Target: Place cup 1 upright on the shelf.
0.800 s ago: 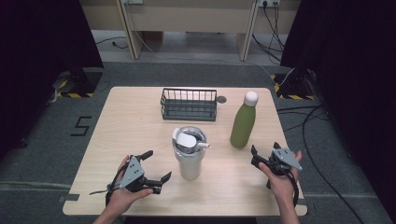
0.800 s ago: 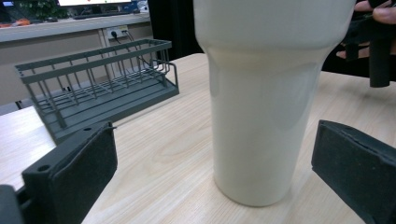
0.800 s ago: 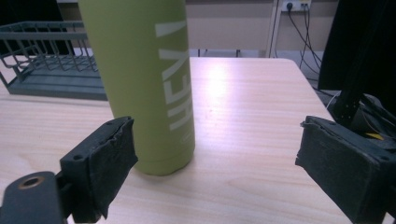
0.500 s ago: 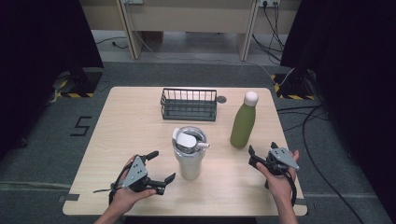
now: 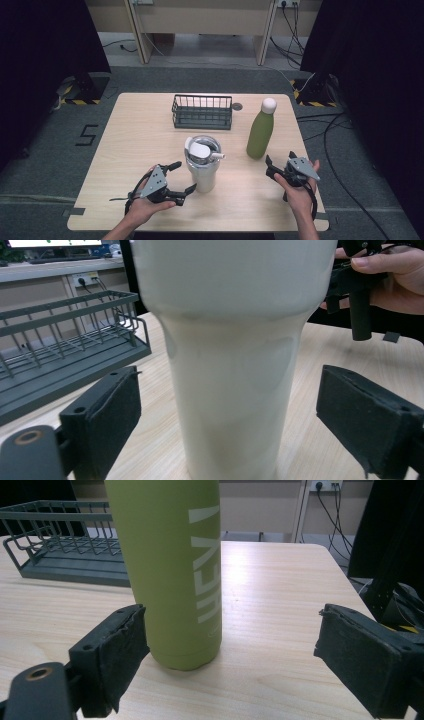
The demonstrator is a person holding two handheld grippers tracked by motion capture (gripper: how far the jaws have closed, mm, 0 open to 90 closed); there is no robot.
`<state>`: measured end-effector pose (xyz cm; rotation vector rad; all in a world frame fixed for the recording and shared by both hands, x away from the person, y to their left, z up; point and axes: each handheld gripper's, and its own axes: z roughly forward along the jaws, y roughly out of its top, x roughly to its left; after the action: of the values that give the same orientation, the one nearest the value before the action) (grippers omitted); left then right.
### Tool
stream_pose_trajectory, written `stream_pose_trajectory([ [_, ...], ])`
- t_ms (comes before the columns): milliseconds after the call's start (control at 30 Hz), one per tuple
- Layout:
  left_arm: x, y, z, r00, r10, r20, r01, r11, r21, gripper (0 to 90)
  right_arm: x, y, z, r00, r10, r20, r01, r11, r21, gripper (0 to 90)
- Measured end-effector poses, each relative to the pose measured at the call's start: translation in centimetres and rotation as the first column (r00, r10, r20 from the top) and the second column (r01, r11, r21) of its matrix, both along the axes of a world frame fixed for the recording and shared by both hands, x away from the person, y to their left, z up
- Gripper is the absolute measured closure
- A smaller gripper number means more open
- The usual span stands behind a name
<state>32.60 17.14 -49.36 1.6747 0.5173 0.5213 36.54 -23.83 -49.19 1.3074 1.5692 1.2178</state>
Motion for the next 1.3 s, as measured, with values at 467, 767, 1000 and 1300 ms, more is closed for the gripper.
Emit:
stream_pose_trajectory([
  [467, 2.1, -2.6, -0.4, 0.9992, -0.034, -0.022, 0.035, 0.9992, 0.02, 4.2, 0.2, 0.1, -0.4, 0.9998, 0.009, -0.019, -0.01, 1.0, -0.008, 13.1],
  [767, 3.3, -4.0, -0.2, 0.9992, -0.033, -0.024, 0.033, 0.9994, -0.006, 4.8, 0.2, 0.1, -0.4, 0.9997, 0.012, -0.022, -0.012, 1.0, -0.013, 13.6],
  [1000, 3.5, -4.5, -0.3, 0.9991, -0.037, -0.021, 0.037, 0.9993, -0.005, 7.2, 0.3, 0.0, -0.5, 0.9997, 0.007, -0.025, -0.008, 1.0, -0.011, 14.2],
  [1300, 3.7, -4.9, -0.6, 0.9992, -0.03, -0.028, 0.03, 0.9995, -0.01, 7.9, 0.3, 0.1, -0.6, 0.9995, 0.01, -0.03, -0.01, 1.0, -0.008, 14.5],
])
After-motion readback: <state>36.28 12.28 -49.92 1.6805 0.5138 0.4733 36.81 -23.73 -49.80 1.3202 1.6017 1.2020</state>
